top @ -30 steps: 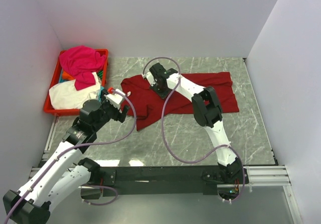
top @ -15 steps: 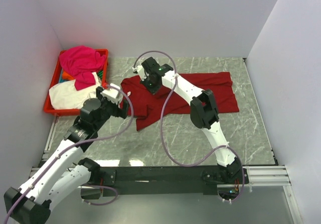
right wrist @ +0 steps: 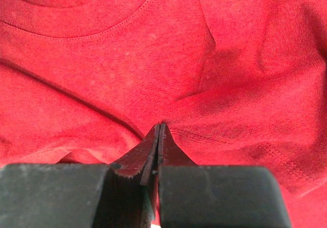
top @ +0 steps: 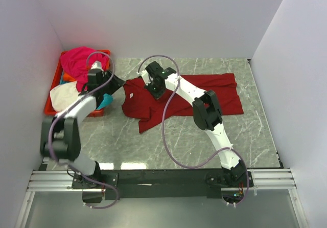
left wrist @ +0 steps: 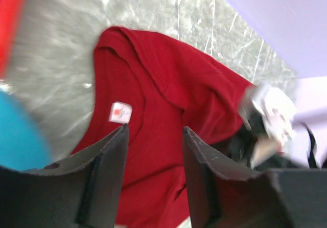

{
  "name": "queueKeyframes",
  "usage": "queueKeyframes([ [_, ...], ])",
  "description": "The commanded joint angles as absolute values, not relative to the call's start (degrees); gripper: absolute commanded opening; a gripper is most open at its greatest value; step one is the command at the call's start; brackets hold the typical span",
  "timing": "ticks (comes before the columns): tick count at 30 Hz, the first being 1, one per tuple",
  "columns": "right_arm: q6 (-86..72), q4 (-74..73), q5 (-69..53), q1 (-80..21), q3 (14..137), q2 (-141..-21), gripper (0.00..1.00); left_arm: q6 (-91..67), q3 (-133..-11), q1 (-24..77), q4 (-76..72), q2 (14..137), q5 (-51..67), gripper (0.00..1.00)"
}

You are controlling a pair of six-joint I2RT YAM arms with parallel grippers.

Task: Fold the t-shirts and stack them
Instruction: Fold the tshirt

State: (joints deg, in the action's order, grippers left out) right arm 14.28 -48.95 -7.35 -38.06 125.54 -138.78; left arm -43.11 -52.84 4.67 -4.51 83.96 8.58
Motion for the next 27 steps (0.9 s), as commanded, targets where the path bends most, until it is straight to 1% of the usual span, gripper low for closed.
queueKeyframes([
  [1, 13.3, -47.4, -9.0, -37.3, 124.9, -135.1, 0.00, -53.5, -62.2, 4.6, -10.5, 93.9, 18.6, 0.50],
  [3, 13.1, -47.3, -9.3, -37.2, 124.9, -135.0, 0.00, -54.7, -66.1, 4.6, -9.4, 98.4, 19.6, 0.47],
  [6, 13.0, -47.3, -9.9, -36.8, 125.2, -135.2, 0.00, -55.6, -72.7, 4.6, -7.7, 106.3, 20.1, 0.47],
  [12, 12.3, -46.8, -11.7, -35.9, 125.4, -135.0, 0.00, -55.0, -78.7, 4.6, -3.9, 113.7, 18.5, 0.48],
  [19, 9.1, -45.0, -17.3, -32.8, 125.9, -132.2, 0.00, -53.5, -81.6, 4.7, -1.8, 117.8, 19.0, 0.51],
  [27, 6.8, -43.2, -20.1, -30.6, 126.8, -129.6, 0.00, -53.9, -83.1, 5.1, -1.9, 120.1, 19.0, 0.52],
])
